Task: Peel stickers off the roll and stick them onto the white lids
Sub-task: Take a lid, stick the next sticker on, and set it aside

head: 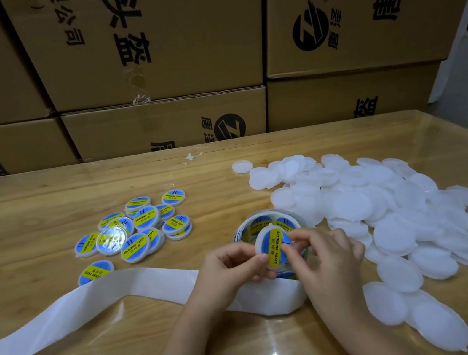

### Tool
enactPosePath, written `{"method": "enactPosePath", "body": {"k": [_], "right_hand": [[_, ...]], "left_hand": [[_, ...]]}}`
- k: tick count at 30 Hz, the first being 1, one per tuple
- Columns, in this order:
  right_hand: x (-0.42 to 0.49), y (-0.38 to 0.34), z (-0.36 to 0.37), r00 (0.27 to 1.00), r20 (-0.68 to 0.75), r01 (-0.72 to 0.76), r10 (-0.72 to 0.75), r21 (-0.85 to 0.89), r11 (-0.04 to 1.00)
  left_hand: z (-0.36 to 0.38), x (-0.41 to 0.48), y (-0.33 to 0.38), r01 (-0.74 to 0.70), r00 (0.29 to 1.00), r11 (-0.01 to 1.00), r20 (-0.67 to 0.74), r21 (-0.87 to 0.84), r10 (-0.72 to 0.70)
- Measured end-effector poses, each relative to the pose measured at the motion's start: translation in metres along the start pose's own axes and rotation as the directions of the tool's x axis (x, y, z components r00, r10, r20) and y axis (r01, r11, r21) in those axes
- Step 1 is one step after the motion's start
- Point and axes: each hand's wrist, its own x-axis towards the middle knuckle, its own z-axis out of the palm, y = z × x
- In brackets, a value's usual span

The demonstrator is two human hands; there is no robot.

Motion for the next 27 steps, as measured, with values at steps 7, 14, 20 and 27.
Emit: {"method": "enactPosePath", "body": {"k": [7, 14, 20, 27], "right_hand": [[0.0037, -0.0012, -0.0033, 1.0, -0.001, -0.021, 0.021, -0.013, 1.0], [-0.0018, 0.002, 0.0009, 0.989, 0.022, 0.15, -0.149, -0.059, 0.987], [-0.0012, 0.0006, 0.0003, 0.991, 0.043, 0.13, -0.129, -0.005, 0.992], [0.0025, -0.0072, -0.0068, 0.997, 0.078, -0.011, 0.0, 0.132, 0.991]], "left_hand": [[0.0009, -0.0006, -0.0009, 0.018, 1.0, 0.999, -0.005, -0.039, -0.018], [0.0004, 0.0009, -0.0041, 0.067, 0.998, 0.99, -0.003, -0.123, -0.068], [0.0003, 0.0022, -0.0056, 0.067, 0.997, 0.982, -0.016, -0.174, -0.071], [0.0005, 0.0029, -0.0084, 0.063, 0.998, 0.979, -0.017, -0.194, -0.068]]}}
